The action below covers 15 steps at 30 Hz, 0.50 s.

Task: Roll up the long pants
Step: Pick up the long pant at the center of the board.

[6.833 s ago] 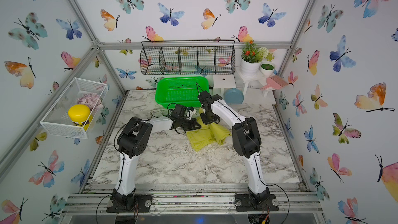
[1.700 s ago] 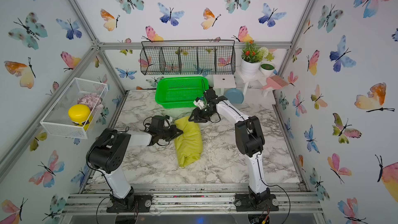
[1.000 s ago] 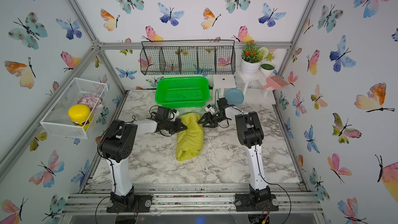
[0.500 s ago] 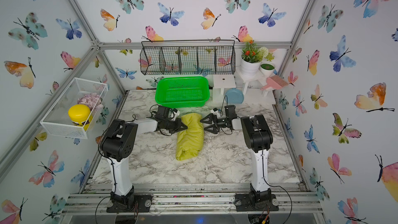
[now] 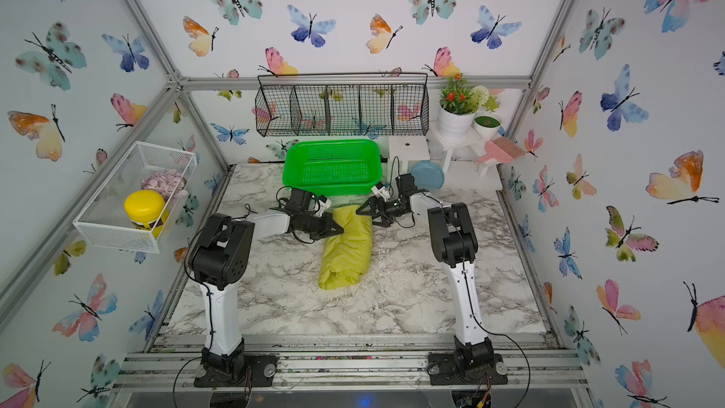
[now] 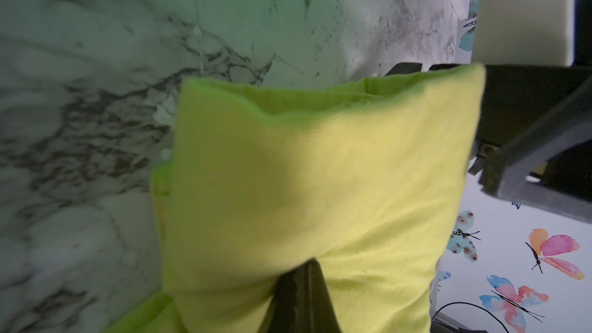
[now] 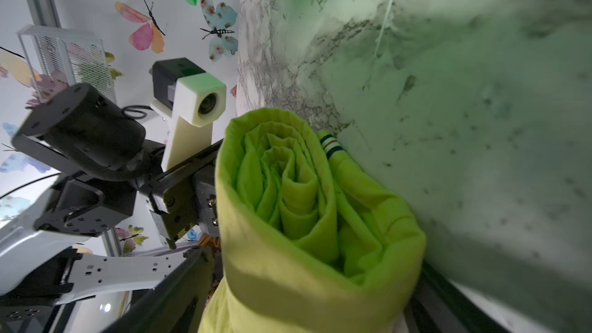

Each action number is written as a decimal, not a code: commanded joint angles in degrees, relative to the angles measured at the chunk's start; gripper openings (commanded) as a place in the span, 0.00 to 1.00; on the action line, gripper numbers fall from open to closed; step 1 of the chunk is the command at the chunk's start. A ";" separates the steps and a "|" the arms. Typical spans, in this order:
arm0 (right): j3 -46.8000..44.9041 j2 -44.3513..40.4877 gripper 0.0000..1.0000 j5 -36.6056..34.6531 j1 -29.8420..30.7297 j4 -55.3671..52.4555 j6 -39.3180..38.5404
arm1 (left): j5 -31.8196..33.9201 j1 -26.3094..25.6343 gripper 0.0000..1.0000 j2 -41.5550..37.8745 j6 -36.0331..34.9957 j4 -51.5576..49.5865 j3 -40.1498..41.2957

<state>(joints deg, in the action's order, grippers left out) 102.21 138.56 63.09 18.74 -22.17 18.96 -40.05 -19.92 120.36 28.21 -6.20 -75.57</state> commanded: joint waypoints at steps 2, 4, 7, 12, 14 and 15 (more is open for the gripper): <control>-2.53 0.20 0.95 -3.80 2.41 -11.17 -7.39 | 8.06 -0.38 0.00 9.20 -3.98 -9.51 -3.45; -1.65 1.23 0.93 -4.30 2.92 -13.80 -9.59 | 7.69 -0.40 0.00 10.89 -5.06 -10.89 -6.49; 0.99 3.31 0.84 -4.09 3.83 -17.71 -12.53 | 7.54 -0.38 0.00 12.89 -6.86 -13.09 -9.98; 2.55 5.98 0.45 -2.05 5.06 -19.05 -13.64 | 6.34 -0.42 0.00 15.34 -8.68 -15.13 -14.16; 2.35 6.60 0.14 -0.37 5.16 -18.96 -13.79 | 5.72 -0.46 0.00 15.99 -9.04 -15.19 -15.09; 2.11 6.80 0.03 0.69 5.16 -18.80 -13.62 | 5.33 -0.47 0.00 16.34 -9.26 -15.24 -15.47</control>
<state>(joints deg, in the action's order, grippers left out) 105.71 141.25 60.99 19.55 -33.89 6.72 -43.42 -19.59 129.54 21.93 -18.55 -91.92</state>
